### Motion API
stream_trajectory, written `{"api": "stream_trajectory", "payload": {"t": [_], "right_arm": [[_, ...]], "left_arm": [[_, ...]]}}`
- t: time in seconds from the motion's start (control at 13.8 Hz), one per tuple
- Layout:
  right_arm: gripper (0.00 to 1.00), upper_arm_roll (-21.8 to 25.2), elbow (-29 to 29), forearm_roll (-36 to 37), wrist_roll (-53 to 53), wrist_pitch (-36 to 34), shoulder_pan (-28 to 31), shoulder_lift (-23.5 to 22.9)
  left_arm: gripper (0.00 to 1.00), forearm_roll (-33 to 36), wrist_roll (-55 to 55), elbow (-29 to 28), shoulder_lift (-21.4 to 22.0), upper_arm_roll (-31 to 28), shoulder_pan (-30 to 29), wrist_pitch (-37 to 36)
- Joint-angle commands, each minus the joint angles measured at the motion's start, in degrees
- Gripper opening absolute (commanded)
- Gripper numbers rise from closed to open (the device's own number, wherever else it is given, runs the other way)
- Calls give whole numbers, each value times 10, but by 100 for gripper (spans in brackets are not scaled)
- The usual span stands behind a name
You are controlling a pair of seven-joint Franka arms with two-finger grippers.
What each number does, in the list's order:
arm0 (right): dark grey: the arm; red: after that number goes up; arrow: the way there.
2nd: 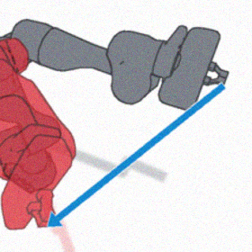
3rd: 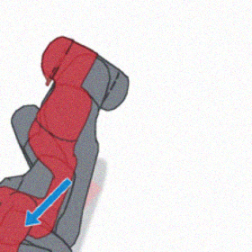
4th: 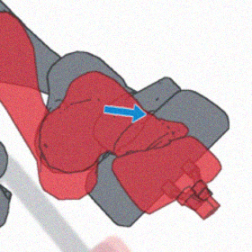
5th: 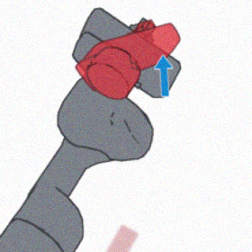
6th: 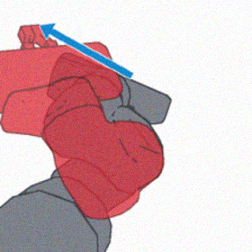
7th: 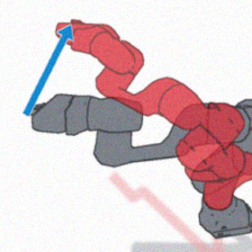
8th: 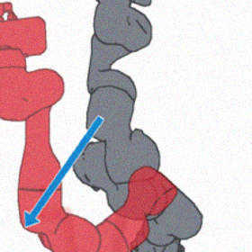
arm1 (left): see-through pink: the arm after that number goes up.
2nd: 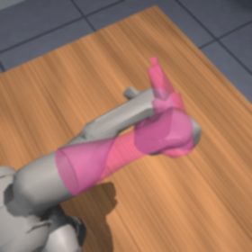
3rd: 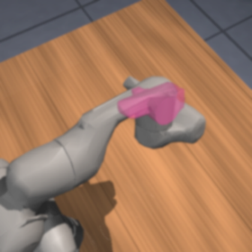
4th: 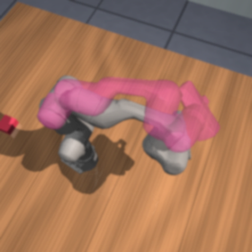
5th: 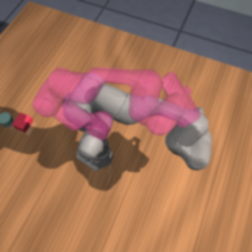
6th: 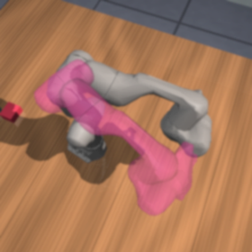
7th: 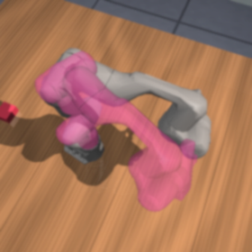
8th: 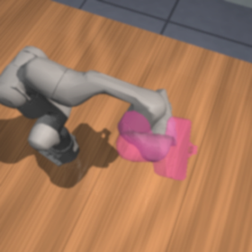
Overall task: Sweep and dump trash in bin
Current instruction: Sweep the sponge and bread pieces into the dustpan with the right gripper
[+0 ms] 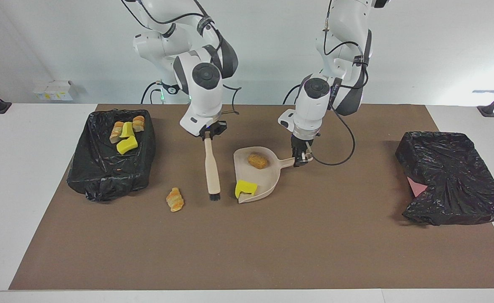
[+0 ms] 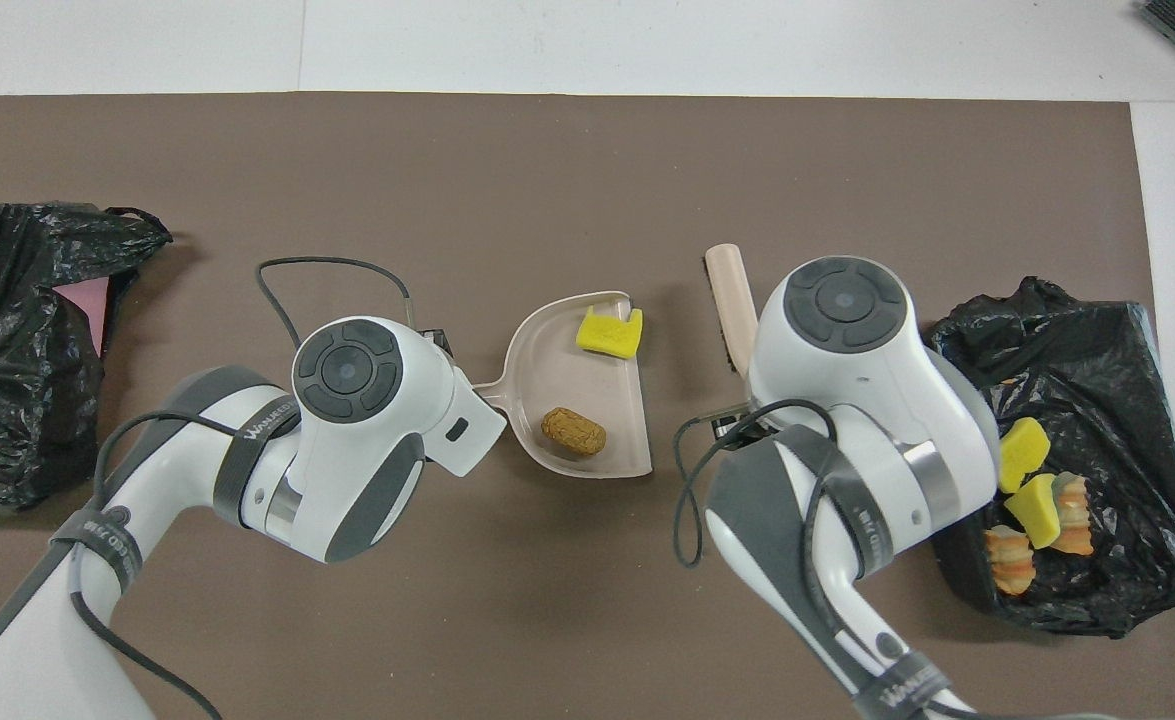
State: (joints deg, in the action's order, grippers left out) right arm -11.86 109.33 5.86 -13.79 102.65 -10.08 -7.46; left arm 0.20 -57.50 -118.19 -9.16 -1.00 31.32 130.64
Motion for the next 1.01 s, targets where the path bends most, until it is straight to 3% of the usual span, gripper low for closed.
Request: {"api": "stream_trajectory", "payload": {"t": [0.0,0.22,0.43,0.79,0.94], "right_arm": [[0,-6,-41,50,49,-24,57,-35],[0,-5,-83,125,50,-67,67,-82],[0,-1,-103,144,47,-74,73,-120],[0,-6,-97,123,44,-72,59,-128],[0,-6,-94,65,43,-75,39,-124]], "left_arm": [[0,4,62,-13,9,-3,17,-1],[0,4,94,-11,12,-4,34,-22],[0,4,106,-12,16,-4,47,-48],[0,6,134,-13,22,-4,60,-75],[0,6,140,-15,26,-4,62,-83]]}}
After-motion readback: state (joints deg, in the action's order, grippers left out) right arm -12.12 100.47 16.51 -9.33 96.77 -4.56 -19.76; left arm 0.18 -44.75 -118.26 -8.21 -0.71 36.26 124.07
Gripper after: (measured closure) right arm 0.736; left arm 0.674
